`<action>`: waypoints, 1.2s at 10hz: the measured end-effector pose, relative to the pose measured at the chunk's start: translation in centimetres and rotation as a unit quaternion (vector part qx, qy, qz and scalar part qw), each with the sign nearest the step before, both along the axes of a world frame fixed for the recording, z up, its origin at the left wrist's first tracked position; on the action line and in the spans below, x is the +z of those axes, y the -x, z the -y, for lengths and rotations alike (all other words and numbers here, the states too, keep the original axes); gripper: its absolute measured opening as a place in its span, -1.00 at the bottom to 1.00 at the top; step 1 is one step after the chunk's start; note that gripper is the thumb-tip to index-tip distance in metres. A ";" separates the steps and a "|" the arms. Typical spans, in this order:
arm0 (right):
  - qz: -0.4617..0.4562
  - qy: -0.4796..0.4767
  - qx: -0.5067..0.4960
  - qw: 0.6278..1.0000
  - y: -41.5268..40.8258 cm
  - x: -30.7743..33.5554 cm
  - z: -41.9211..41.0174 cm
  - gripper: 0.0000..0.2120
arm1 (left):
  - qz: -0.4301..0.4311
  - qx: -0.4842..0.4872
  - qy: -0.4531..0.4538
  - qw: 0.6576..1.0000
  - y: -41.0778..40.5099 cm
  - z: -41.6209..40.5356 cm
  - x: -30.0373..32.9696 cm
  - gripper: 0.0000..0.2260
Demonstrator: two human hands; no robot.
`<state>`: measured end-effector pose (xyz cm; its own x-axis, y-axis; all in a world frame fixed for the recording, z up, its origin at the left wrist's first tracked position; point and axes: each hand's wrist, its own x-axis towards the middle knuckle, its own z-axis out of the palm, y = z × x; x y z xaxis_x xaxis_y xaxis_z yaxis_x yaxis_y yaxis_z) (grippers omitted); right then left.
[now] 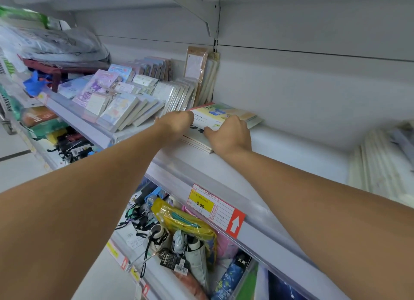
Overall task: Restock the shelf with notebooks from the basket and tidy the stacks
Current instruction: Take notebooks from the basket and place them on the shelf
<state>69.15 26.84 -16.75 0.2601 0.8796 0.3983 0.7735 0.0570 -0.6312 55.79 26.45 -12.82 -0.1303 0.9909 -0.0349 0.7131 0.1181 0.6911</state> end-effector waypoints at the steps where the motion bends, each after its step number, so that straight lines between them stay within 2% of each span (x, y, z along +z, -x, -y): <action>1: -0.007 -0.003 0.014 1.000 -0.2 -0.1 -0.4 -0.50 | 0.053 -0.011 0.000 0.999 0.3 -0.1 -0.1 -0.66; 2: -0.037 0.004 0.034 0.999 -0.7 0.0 -0.6 -0.49 | 0.095 -0.017 0.005 0.995 0.1 0.1 0.1 -0.84; 3: -0.094 0.003 0.044 0.995 -1.0 0.1 -0.6 -0.48 | 0.118 -0.005 0.019 0.993 0.2 0.0 -0.1 -0.90; 4: -0.155 -0.002 0.056 0.986 -1.3 0.1 -0.2 -0.41 | 0.130 0.005 0.023 0.991 0.1 0.7 0.5 -0.82; 5: -0.192 -0.010 0.044 0.980 -1.5 0.2 -0.3 -0.37 | 0.094 0.022 0.003 0.995 0.4 -0.9 -0.2 -0.44; 7: -0.282 0.021 0.011 0.959 -1.8 0.8 -1.0 -0.65 | 0.095 0.028 -0.050 0.994 0.5 -0.6 -0.1 -0.61; 8: -0.244 0.031 0.018 0.969 -1.8 0.9 -0.9 -0.67 | 0.139 0.038 -0.044 0.989 0.9 -1.6 -0.6 -0.63; 9: -0.185 0.037 0.063 0.980 -1.2 0.5 -0.3 -0.54 | 0.147 0.061 -0.021 0.987 0.9 -0.8 -0.3 -0.67; 10: -0.164 0.026 0.072 0.983 -1.0 0.1 -0.3 -0.45 | 0.145 0.077 0.004 0.986 1.2 -1.0 -0.5 -0.62; 11: -0.140 0.023 0.065 0.988 -1.1 0.0 -0.8 -0.55 | 0.147 0.075 -0.005 0.986 0.7 -0.8 -0.3 -0.72; 12: -0.072 0.000 0.050 0.996 -0.9 -0.2 -1.1 -0.58 | 0.149 0.069 -0.017 0.986 0.7 -1.0 -0.3 -0.79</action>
